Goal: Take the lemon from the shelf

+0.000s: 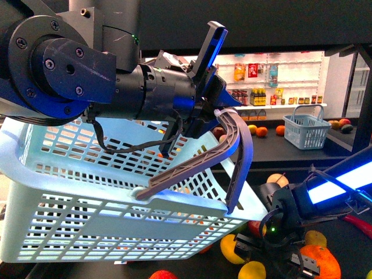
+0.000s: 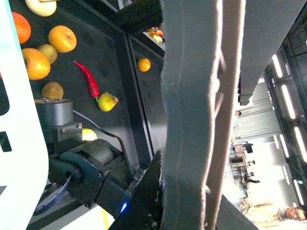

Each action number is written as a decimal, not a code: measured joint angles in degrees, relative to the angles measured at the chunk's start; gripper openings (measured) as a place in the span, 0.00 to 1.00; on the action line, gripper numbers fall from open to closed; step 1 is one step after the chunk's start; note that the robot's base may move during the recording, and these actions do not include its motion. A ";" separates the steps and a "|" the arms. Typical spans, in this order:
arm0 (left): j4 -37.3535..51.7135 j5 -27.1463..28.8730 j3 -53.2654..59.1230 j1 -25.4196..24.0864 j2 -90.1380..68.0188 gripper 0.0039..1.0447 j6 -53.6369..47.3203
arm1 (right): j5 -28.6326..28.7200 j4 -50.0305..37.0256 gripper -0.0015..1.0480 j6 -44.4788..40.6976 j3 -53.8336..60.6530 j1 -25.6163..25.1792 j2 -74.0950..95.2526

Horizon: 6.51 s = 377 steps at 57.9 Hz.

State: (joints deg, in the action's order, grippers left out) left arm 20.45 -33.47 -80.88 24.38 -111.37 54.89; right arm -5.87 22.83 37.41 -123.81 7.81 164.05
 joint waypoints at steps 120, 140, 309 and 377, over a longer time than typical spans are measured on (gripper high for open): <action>0.02 0.46 -0.74 -0.13 -0.13 0.08 -0.02 | -1.44 -14.86 0.45 -13.22 26.73 -15.19 -25.90; 0.02 -0.46 -0.74 0.24 -0.13 0.08 0.26 | 10.10 -12.44 0.45 -9.73 25.94 -13.92 -41.75; 0.00 -0.15 -0.72 -0.02 -0.44 0.08 0.22 | 25.16 -32.00 0.93 16.98 51.67 0.33 -53.27; 0.00 -0.15 -0.72 0.00 -0.44 0.08 0.42 | 24.90 -62.55 0.93 -45.59 57.79 -10.27 -26.10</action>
State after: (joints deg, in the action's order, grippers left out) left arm 20.45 -33.63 -81.60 24.38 -111.81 55.31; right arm 19.03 -39.72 -8.19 -66.02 -2.46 137.95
